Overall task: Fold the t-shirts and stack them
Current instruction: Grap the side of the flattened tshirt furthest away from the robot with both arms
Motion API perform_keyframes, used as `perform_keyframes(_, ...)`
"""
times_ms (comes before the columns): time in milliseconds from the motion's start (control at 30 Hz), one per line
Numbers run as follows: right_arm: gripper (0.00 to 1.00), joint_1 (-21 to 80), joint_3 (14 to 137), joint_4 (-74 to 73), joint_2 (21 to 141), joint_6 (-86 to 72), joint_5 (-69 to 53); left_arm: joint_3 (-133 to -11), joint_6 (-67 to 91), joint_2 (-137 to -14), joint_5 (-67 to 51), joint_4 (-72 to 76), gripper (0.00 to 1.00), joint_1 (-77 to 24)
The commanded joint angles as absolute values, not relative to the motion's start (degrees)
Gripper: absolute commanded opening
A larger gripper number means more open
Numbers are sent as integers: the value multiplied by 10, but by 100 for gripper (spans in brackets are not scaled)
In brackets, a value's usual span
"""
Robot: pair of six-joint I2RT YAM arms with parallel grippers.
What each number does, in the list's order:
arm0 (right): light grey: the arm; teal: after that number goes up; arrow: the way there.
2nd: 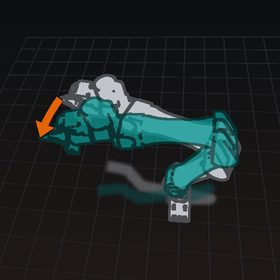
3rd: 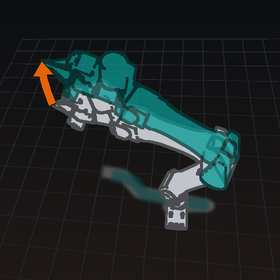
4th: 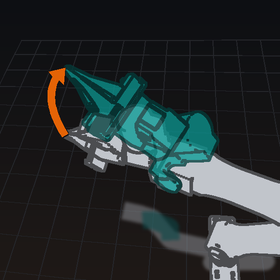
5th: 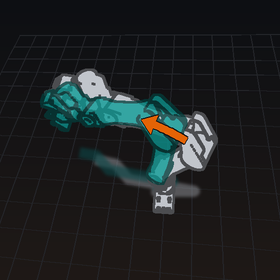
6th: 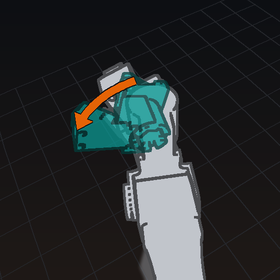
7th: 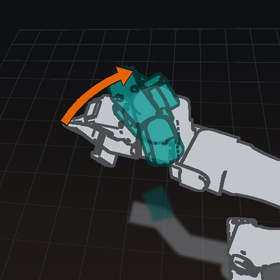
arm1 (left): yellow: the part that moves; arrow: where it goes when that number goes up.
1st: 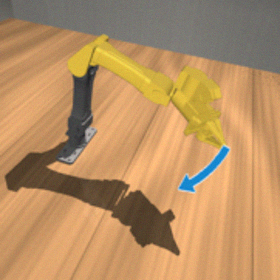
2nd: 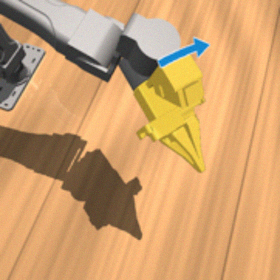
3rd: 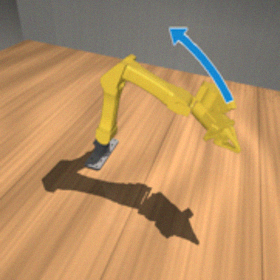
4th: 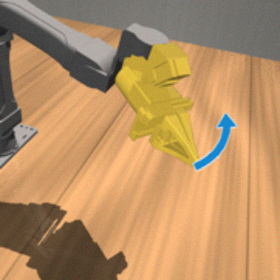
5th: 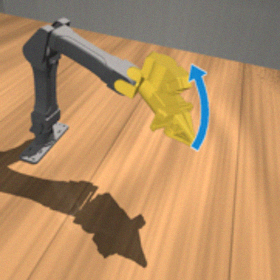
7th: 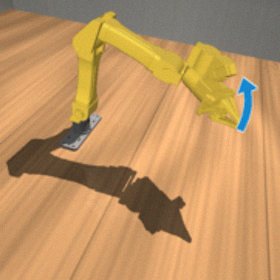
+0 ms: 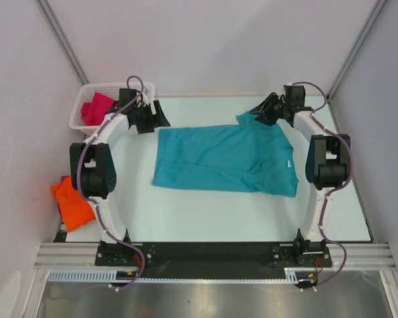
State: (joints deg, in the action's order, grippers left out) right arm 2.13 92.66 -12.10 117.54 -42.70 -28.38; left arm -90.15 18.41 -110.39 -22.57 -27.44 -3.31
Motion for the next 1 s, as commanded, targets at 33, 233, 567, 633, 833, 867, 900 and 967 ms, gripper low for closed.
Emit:
perform_keyframes(33, 49, -5, 1004, -87, 1214, -445, -335, -880, 160, -1084, -250, -175, 86, -37)
perform_keyframes(233, 50, -61, 1027, -75, 1238, -480, -339, -863, 208, -1099, -344, -102, 86, -18)
perform_keyframes(567, 51, -118, 1071, -153, 1277, -458, -258, -849, 287, -1109, -410, -50, 99, 14)
perform_keyframes(633, 51, -117, 1078, -160, 1289, -453, -258, -856, 292, -1116, -413, -66, 99, 17)
perform_keyframes(833, 51, -104, 1092, -162, 1329, -444, -260, -904, 293, -1168, -369, -158, 100, 22)
perform_keyframes(867, 52, -101, 1097, -166, 1335, -441, -261, -909, 294, -1173, -360, -166, 100, 21)
perform_keyframes(900, 51, -98, 1102, -170, 1346, -440, -261, -911, 295, -1179, -350, -172, 99, 21)
perform_keyframes(967, 51, -95, 1117, -177, 1357, -434, -260, -911, 301, -1182, -327, -178, 100, 22)
